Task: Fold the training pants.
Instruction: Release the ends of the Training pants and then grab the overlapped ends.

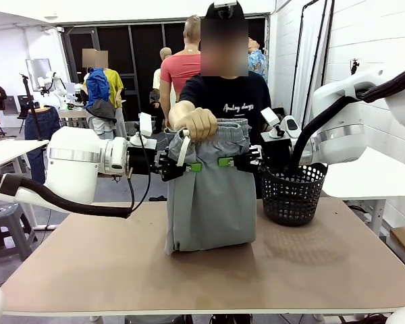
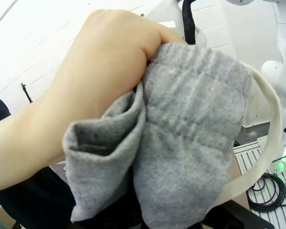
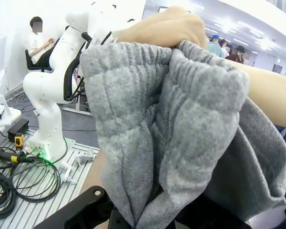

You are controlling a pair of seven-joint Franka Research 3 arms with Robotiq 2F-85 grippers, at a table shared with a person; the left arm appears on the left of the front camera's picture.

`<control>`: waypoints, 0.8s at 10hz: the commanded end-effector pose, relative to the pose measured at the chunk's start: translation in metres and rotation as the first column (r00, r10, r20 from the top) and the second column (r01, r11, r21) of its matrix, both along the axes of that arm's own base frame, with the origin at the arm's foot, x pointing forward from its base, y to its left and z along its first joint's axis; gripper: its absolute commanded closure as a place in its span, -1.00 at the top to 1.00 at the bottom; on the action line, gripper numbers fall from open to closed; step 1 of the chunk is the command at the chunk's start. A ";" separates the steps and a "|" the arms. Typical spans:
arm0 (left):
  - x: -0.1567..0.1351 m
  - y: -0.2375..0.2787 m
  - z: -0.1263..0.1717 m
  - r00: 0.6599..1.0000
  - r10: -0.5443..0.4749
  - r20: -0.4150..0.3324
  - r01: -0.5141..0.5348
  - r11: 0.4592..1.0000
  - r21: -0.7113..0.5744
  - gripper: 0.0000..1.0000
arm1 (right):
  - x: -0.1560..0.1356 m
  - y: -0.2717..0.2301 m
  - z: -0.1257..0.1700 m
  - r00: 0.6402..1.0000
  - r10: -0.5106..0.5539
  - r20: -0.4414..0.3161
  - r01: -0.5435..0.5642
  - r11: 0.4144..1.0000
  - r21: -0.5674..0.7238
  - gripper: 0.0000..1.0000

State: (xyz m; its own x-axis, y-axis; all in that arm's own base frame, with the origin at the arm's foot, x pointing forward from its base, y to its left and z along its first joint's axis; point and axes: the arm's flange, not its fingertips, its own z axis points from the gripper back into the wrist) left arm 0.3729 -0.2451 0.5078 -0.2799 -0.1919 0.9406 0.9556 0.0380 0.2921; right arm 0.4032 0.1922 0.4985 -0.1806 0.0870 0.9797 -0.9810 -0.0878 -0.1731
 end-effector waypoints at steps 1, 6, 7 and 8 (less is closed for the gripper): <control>0.001 -0.001 0.003 1.000 -0.001 0.004 0.001 1.000 -0.002 -1.00 | -0.005 0.001 -0.001 1.000 -0.001 0.005 0.001 0.999 0.038 -1.00; 0.001 -0.001 0.003 1.000 -0.001 0.004 0.001 1.000 -0.002 -1.00 | -0.005 0.001 -0.001 1.000 -0.001 0.005 0.001 0.999 0.038 -1.00; 0.001 -0.001 0.003 1.000 -0.001 0.004 0.001 1.000 -0.002 -1.00 | -0.005 0.001 -0.001 1.000 -0.001 0.005 0.001 0.999 0.038 -1.00; 0.001 -0.001 0.003 1.000 -0.001 0.004 0.001 1.000 -0.002 -1.00 | -0.005 0.001 -0.001 1.000 -0.001 0.005 0.001 0.999 0.038 -1.00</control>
State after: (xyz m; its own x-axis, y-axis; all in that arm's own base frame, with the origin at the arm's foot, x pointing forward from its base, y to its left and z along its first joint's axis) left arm 0.3729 -0.2451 0.5078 -0.2799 -0.1919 0.9406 0.9556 0.0380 0.2921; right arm 0.4029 0.1921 0.4977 -0.1789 0.0874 0.9800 -0.9813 -0.0877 -0.1713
